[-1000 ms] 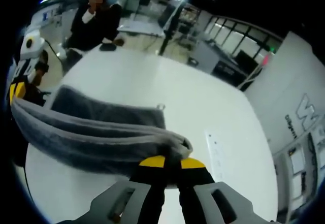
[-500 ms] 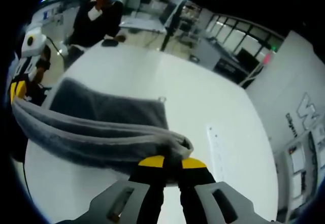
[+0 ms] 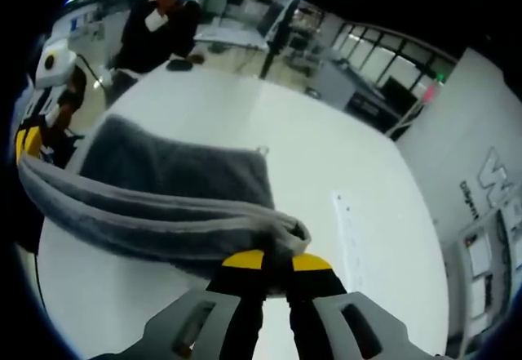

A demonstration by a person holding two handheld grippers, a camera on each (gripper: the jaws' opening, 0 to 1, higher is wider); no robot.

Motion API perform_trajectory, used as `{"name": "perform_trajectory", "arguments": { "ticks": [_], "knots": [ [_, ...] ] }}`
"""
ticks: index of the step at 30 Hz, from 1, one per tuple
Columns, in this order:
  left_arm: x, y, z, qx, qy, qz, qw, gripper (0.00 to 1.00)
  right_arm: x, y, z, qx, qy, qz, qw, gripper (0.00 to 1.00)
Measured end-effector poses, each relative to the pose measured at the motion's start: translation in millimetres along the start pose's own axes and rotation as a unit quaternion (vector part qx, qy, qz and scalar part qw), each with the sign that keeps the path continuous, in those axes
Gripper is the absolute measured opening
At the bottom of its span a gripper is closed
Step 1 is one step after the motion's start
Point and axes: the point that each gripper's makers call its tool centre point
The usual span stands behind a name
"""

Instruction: Open the folded towel by lifting each exposed corner and separating the folded layers until the towel lies flat within the target outline without major curled edges

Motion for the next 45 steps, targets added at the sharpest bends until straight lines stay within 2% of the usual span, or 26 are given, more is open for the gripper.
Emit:
{"name": "perform_trajectory", "arguments": {
  "ticks": [10,25,45],
  "knots": [
    [14.4,7.3,-5.0,0.000,0.011,0.009,0.9999,0.00,1.7,13.4,1.5,0.004,0.000,-0.004,1.0000,0.05],
    [33.7,22.9,-8.4,-0.001,0.019,0.029,0.9994,0.00,6.1,52.1,8.1,0.029,-0.002,-0.005,0.9996,0.05],
    [51.2,35.2,-15.0,-0.005,0.031,0.045,0.9985,0.00,8.8,72.2,10.4,0.040,-0.004,-0.016,0.9991,0.05]
  ]
}}
Point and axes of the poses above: the point that each gripper's makers call its tool centre point, and the gripper's own axes: x roughly forward along the fingers, z roughly to its left, y roughly out of its underside, and after that the axes turned 1 degree about z, right-handed
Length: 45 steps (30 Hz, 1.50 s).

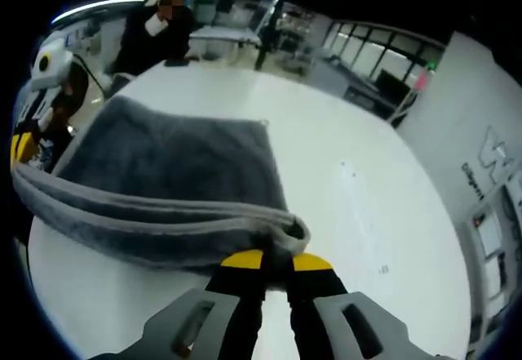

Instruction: Open the folded towel by lifting each exposed corner and separating the folded layers until the towel lies flat within the target outline without major curled edges

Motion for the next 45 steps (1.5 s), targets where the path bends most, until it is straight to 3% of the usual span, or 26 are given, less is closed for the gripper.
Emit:
{"name": "perform_trajectory", "arguments": {
  "ticks": [19,27,45],
  "knots": [
    [15.9,20.2,-2.9,0.004,0.008,0.025,0.9996,0.00,4.2,36.4,1.7,0.025,0.005,0.001,0.9997,0.06],
    [20.4,22.9,-3.5,0.002,0.010,0.030,0.9995,0.00,1.3,41.4,1.0,0.043,0.010,-0.026,0.9987,0.08],
    [32.4,30.4,-9.1,0.006,0.019,0.045,0.9988,0.00,-8.8,71.9,1.7,0.057,0.030,-0.001,0.9979,0.11]
  ]
}}
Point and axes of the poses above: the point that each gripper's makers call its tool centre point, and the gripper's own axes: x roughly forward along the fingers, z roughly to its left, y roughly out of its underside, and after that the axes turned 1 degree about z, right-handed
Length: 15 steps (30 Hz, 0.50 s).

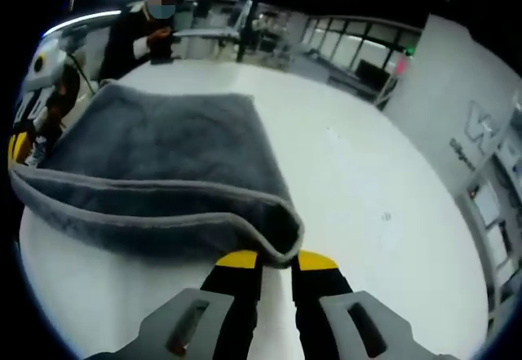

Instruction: Open the folded towel by lifting each exposed corner and separating the folded layers until the towel lies flat within the target outline without major curled edges

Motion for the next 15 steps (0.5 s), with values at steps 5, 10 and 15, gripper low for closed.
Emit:
{"name": "perform_trajectory", "arguments": {
  "ticks": [5,10,15],
  "knots": [
    [4.4,3.2,-2.9,0.001,0.004,0.007,1.0000,0.00,-9.1,10.2,-4.1,0.005,0.009,0.011,0.9999,0.10],
    [8.8,5.6,-5.7,0.002,0.008,0.010,0.9999,0.00,-22.6,18.7,-7.6,0.010,0.018,0.021,0.9996,0.10],
    [10.8,7.8,-7.2,0.005,0.011,0.014,0.9998,0.00,-36.4,4.8,-11.4,0.038,0.035,-0.012,0.9986,0.14]
  ]
}}
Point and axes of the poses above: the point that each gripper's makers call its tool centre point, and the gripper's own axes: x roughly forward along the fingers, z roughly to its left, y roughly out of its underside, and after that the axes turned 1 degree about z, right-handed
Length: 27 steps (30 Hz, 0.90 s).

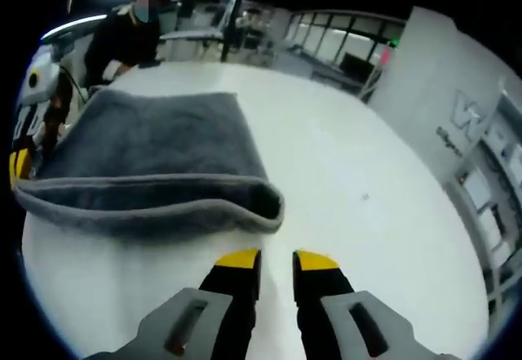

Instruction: Open the folded towel by lifting each exposed corner and separating the folded layers until the towel lies flat within the target outline without major curled edges

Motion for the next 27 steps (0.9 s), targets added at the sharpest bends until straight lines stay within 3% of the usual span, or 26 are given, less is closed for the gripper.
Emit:
{"name": "perform_trajectory", "arguments": {
  "ticks": [6,11,15,27],
  "knots": [
    [2.1,2.4,-0.1,0.001,0.001,0.004,1.0000,0.00,-4.0,-24.5,-2.6,0.005,0.005,-0.028,0.9996,0.15],
    [0.9,4.7,-1.0,0.002,0.002,0.005,1.0000,0.00,11.5,-29.8,7.0,-0.002,0.014,-0.017,0.9998,0.14],
    [0.0,4.9,-0.4,0.009,0.002,0.006,0.9999,0.00,18.5,-15.7,7.4,-0.004,0.022,0.017,0.9996,0.00],
    [12.3,11.7,1.2,0.014,0.005,0.019,0.9997,0.01,21.3,14.3,9.8,-0.001,0.031,0.044,0.9985,0.00]
  ]
}}
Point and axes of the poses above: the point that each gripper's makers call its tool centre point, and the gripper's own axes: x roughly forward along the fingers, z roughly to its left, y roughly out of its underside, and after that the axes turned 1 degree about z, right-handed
